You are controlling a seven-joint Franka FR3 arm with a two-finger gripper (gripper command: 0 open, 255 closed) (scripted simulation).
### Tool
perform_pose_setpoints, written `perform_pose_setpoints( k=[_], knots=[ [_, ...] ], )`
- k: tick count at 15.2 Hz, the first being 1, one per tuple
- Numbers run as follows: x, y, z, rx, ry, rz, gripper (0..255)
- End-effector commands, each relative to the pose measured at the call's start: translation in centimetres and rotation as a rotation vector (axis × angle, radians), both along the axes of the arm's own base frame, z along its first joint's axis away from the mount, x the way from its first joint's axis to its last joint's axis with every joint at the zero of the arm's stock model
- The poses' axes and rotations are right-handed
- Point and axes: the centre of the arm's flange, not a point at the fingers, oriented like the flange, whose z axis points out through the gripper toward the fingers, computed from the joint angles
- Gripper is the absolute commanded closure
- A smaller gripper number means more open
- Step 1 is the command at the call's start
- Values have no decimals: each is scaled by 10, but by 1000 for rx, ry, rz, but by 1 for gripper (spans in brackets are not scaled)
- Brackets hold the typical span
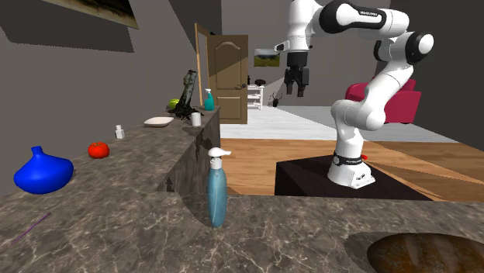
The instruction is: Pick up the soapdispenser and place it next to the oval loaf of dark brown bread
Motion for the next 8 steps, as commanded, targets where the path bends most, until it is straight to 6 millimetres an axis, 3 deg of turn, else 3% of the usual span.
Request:
perform_pose_setpoints(
  k=[1, 8],
  knots=[
    [0, 0, 0, 0, 0, 0, 0],
    [67, 42, -34, -20, -65, 29, 0]
  ],
)
